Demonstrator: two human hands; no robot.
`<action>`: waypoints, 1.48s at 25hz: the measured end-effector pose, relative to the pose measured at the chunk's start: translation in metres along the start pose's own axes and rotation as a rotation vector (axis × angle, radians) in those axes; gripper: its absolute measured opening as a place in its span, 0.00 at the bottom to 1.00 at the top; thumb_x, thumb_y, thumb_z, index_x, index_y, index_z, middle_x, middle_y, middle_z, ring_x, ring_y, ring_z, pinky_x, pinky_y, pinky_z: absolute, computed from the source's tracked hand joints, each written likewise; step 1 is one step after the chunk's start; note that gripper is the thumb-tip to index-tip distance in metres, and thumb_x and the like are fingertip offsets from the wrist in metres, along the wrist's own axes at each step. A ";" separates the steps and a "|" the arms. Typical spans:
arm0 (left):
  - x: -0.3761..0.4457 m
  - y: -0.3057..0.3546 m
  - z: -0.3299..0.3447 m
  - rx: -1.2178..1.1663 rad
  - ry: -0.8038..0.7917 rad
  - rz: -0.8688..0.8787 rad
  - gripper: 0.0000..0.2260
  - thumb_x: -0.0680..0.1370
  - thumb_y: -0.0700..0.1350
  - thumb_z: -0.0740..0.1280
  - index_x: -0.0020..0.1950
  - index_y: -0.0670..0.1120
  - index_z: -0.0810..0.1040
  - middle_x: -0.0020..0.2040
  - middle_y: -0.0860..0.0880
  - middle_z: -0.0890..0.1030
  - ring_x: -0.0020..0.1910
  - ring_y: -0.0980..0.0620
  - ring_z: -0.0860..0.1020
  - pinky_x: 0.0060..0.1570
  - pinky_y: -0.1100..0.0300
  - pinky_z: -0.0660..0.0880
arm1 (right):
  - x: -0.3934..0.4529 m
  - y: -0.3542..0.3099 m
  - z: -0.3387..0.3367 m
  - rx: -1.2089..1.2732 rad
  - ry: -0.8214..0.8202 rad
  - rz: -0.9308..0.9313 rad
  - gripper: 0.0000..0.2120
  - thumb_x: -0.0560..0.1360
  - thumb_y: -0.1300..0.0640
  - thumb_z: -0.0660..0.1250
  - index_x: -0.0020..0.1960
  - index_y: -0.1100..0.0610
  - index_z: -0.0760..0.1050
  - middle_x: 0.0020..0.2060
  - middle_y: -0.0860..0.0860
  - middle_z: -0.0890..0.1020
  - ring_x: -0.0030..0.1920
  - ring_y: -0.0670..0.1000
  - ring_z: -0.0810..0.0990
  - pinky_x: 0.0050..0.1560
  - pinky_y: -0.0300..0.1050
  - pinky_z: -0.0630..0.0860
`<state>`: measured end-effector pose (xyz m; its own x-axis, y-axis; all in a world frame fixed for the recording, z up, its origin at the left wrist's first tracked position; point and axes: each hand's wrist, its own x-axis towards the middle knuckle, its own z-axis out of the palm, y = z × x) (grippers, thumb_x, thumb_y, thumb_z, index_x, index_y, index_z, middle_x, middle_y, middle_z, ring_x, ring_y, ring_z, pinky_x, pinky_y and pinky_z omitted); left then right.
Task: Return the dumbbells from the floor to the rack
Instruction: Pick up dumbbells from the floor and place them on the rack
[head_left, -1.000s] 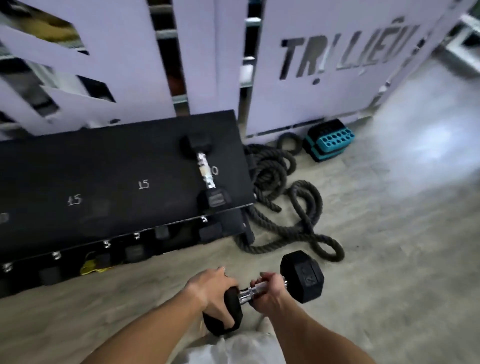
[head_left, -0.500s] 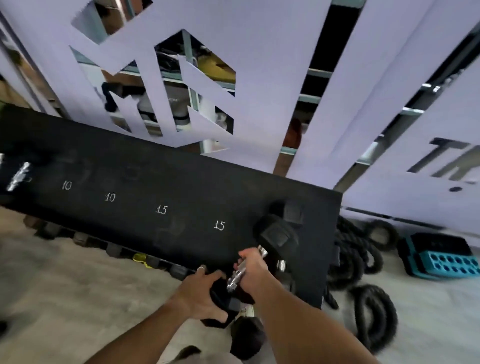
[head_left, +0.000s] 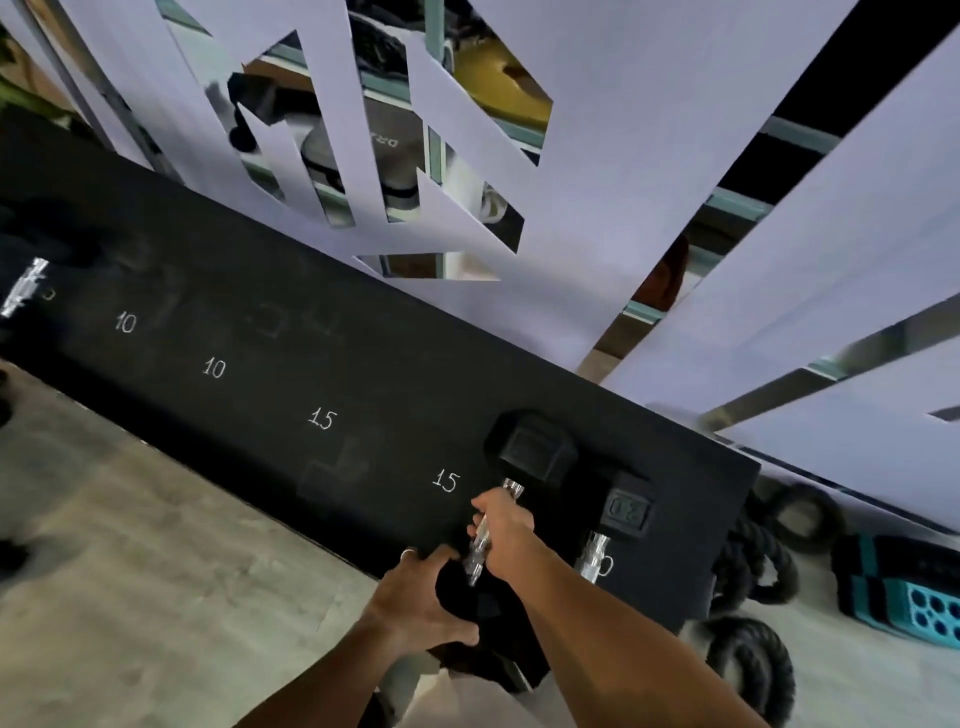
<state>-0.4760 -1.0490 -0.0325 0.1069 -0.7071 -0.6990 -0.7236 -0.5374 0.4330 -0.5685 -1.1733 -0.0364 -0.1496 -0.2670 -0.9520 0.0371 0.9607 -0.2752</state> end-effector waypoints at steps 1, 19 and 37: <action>0.004 -0.001 0.000 0.010 0.006 -0.014 0.41 0.52 0.68 0.73 0.64 0.65 0.66 0.53 0.54 0.68 0.51 0.52 0.75 0.51 0.60 0.78 | 0.003 -0.003 0.001 0.014 -0.001 0.019 0.03 0.70 0.65 0.69 0.42 0.61 0.75 0.27 0.54 0.76 0.27 0.51 0.74 0.29 0.42 0.72; 0.042 -0.014 0.002 0.049 -0.174 -0.040 0.39 0.63 0.65 0.75 0.71 0.59 0.65 0.64 0.49 0.70 0.62 0.48 0.75 0.59 0.55 0.76 | 0.037 0.010 0.009 -0.191 0.089 -0.088 0.14 0.73 0.56 0.69 0.56 0.61 0.77 0.44 0.56 0.82 0.43 0.55 0.82 0.42 0.45 0.76; -0.278 -0.311 0.058 -0.801 0.341 -0.668 0.12 0.78 0.56 0.67 0.59 0.55 0.78 0.46 0.53 0.81 0.50 0.52 0.82 0.54 0.59 0.78 | -0.167 0.293 0.223 -1.985 -0.542 -0.736 0.11 0.74 0.54 0.60 0.35 0.56 0.75 0.28 0.51 0.80 0.22 0.47 0.77 0.22 0.34 0.71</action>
<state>-0.3202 -0.6593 -0.0058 0.5848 -0.1862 -0.7895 0.1900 -0.9148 0.3565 -0.3122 -0.8640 0.0122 0.5711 -0.1689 -0.8033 -0.7154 -0.5822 -0.3862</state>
